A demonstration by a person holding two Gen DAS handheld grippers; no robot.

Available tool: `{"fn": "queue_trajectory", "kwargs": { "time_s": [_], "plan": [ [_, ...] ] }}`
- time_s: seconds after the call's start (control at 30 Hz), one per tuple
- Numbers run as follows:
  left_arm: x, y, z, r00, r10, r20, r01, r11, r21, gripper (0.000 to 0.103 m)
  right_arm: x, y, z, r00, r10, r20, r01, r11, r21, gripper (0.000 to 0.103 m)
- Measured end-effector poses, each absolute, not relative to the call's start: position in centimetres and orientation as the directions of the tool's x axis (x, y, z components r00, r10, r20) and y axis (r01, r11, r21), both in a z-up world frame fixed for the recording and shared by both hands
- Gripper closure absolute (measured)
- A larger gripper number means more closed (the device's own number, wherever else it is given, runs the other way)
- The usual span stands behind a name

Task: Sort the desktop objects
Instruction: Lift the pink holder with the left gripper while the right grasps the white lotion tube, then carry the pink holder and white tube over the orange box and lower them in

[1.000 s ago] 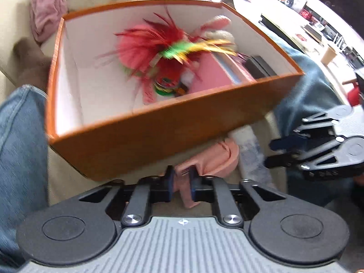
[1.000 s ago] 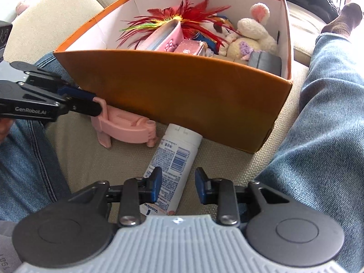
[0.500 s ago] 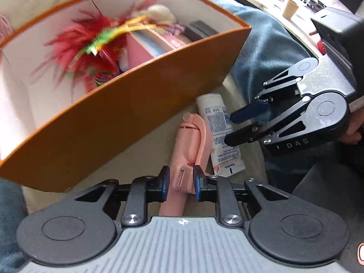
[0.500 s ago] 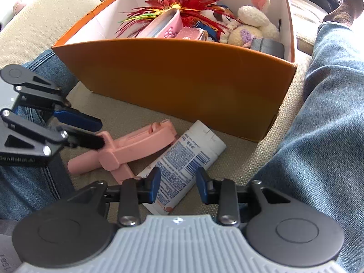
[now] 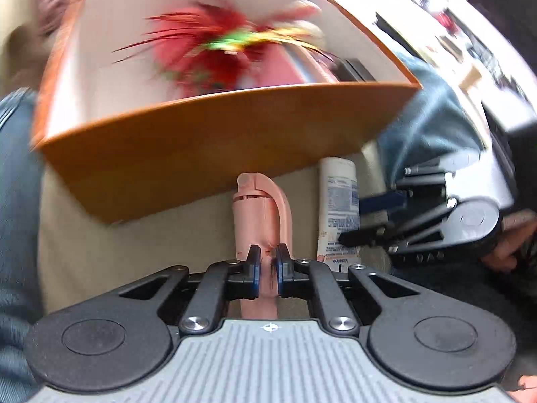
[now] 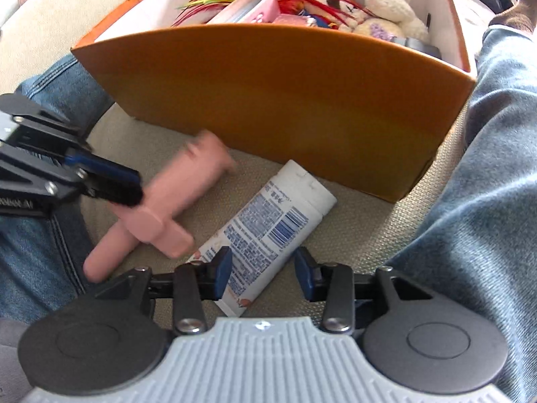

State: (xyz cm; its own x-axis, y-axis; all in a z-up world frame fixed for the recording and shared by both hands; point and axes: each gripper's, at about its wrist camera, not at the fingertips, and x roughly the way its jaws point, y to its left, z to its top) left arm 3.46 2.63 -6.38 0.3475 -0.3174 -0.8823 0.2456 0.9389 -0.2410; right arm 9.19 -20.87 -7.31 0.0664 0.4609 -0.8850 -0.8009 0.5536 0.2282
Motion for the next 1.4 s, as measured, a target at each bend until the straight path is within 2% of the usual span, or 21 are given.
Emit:
{"fn": "queue_trajectory", "kwargs": {
  "time_s": [0.1,0.23,0.27,0.3,0.37,0.4,0.47,0.53,0.6,0.73,0.9,1.1,1.4],
  "plan": [
    [2.2,3.4,-6.1,0.407,-0.307,-0.860,0.173,0.951,-0.258,0.092,8.7,-20.0,-7.8,0.053,0.444,-0.895,-0.807,0.547,0.224,0.051],
    [1.9,3.2,-6.9,0.429,-0.286,-0.857,0.131,0.958,-0.254,0.091,8.6,-19.2,-8.6,0.047,0.443,-0.896,-0.796,0.558,0.234,0.035],
    [1.9,3.1,-7.2,0.420,-0.272,-0.866,0.121,0.962,-0.244,0.091,8.4,-19.0,-8.6,0.057,0.437,-0.898,-0.798,0.560,0.222,0.036],
    [2.0,3.1,-7.4,0.418,-0.259,-0.871,0.112,0.966,-0.233,0.091,8.1,-18.9,-8.6,0.072,0.431,-0.899,-0.804,0.559,0.204,0.037],
    [2.2,3.5,-7.4,0.422,-0.272,-0.865,0.099,0.962,-0.254,0.091,7.7,-18.5,-8.3,0.104,0.434,-0.895,-0.799,0.573,0.184,0.051],
    [2.2,3.5,-7.4,0.421,-0.272,-0.865,0.093,0.962,-0.257,0.091,7.8,-18.9,-8.2,0.108,0.443,-0.890,-0.790,0.581,0.193,0.054],
    [2.1,3.5,-7.5,0.409,-0.274,-0.870,0.085,0.961,-0.262,0.091,8.2,-19.7,-7.9,0.097,0.477,-0.874,-0.759,0.603,0.244,0.068],
    [2.0,3.3,-7.7,0.402,-0.271,-0.874,0.085,0.962,-0.259,0.091,8.4,-20.4,-7.4,0.097,0.511,-0.854,-0.738,0.613,0.282,0.076],
    [1.9,3.3,-7.6,0.405,-0.265,-0.875,0.080,0.964,-0.255,0.091,8.1,-21.0,-6.5,0.107,0.537,-0.837,-0.734,0.610,0.298,0.079],
    [2.0,3.6,-7.7,0.402,-0.272,-0.874,0.057,0.960,-0.273,0.091,7.3,-22.2,-3.6,0.197,0.558,-0.806,-0.754,0.612,0.238,0.088],
    [1.4,3.2,-7.5,0.414,-0.265,-0.871,0.049,0.962,-0.269,0.091,6.8,-21.4,-0.6,0.319,0.540,-0.779,-0.744,0.652,0.147,0.088],
    [1.4,3.4,-7.9,0.422,-0.278,-0.863,0.020,0.955,-0.297,0.090,9.8,-25.6,-0.4,0.353,0.545,-0.761,-0.712,0.684,0.158,0.088],
    [1.7,3.4,-8.1,0.433,-0.291,-0.853,-0.009,0.945,-0.327,0.090,9.2,-25.0,-0.2,0.391,0.542,-0.744,-0.707,0.695,0.135,0.086]
  ]
}}
